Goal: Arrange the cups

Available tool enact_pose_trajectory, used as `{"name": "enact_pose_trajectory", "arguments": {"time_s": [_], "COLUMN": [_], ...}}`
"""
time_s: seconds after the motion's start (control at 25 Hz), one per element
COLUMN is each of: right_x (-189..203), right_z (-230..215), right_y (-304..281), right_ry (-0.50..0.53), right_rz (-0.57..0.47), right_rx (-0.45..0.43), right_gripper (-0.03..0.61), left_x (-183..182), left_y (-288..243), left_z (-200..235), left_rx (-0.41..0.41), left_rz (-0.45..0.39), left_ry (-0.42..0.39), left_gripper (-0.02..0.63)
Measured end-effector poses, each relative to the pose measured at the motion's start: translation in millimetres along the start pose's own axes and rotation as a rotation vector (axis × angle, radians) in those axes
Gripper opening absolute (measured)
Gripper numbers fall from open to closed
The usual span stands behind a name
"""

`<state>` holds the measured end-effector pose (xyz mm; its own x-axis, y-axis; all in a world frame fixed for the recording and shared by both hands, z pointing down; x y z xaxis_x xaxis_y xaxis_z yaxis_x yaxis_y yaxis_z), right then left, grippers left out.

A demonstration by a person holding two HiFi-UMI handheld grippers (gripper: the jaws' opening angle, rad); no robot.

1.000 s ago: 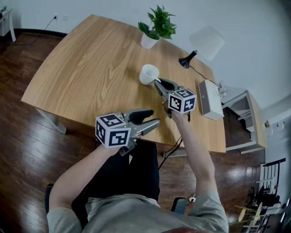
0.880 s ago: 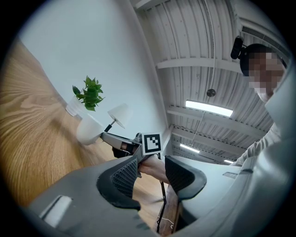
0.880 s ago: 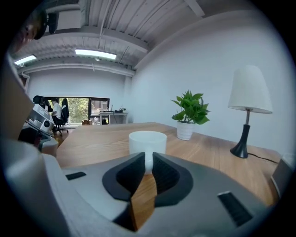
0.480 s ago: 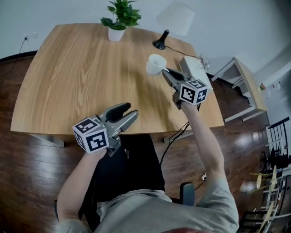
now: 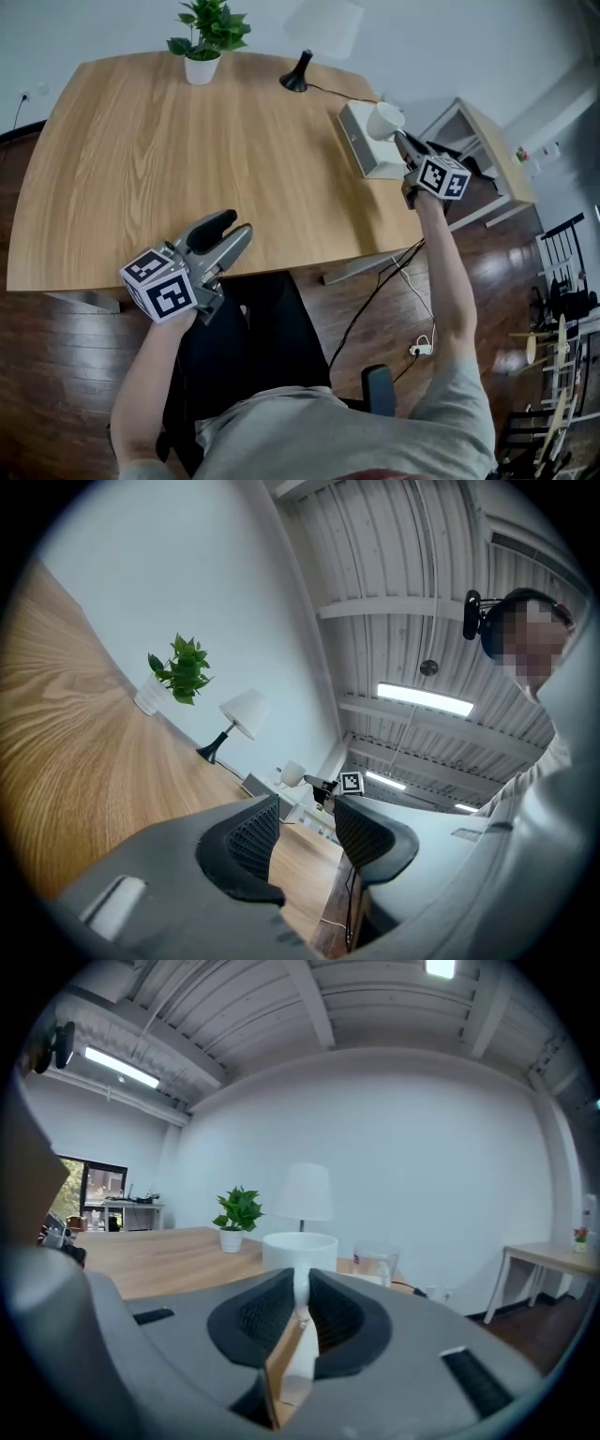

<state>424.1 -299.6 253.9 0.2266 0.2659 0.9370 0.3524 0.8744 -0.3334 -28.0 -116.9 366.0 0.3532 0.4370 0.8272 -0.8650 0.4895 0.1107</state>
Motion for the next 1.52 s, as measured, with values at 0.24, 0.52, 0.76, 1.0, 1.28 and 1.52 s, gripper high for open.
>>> {"name": "enact_pose_trajectory", "arguments": {"time_s": [0.24, 0.52, 0.76, 1.0, 1.28, 1.52], "right_x": [27, 47, 48, 42, 51, 59], "right_z": [-45, -66, -69, -61, -77, -85], "right_y": [14, 12, 4, -5, -3, 3], "right_ry": [-0.044, -0.082, -0.065, -0.019, -0.075, -0.084], "right_rz": [0.044, 0.071, 0.060, 0.030, 0.019, -0.001], "right_rx": [0.107, 0.156, 0.173, 0.145, 0.163, 0.095], "right_gripper": [0.064, 0.064, 0.064, 0.064, 0.064, 0.064], "left_x": [0, -1, 0, 1, 1, 1], "left_y": [0, 1, 0, 1, 1, 2], "left_z": [1, 0, 2, 1, 1, 3], "left_rx": [-0.002, -0.003, -0.003, -0.001, 0.000, -0.002], "left_rz": [0.000, -0.001, -0.001, -0.001, -0.003, -0.003], "left_ry": [-0.001, -0.001, 0.001, -0.001, 0.006, 0.008], "left_gripper": [0.181, 0.181, 0.182, 0.181, 0.181, 0.181]}}
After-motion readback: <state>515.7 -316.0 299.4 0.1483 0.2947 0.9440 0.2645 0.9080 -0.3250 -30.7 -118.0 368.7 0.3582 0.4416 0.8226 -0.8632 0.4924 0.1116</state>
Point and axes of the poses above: the fingertips, and each gripper's own axes: y backward along the fingers, z to its left, x out of its underside, the point moved 8 cm from there along y, backward along the fingers, and after that the axes turned 7 degrees about z, right-handed, at the moved point
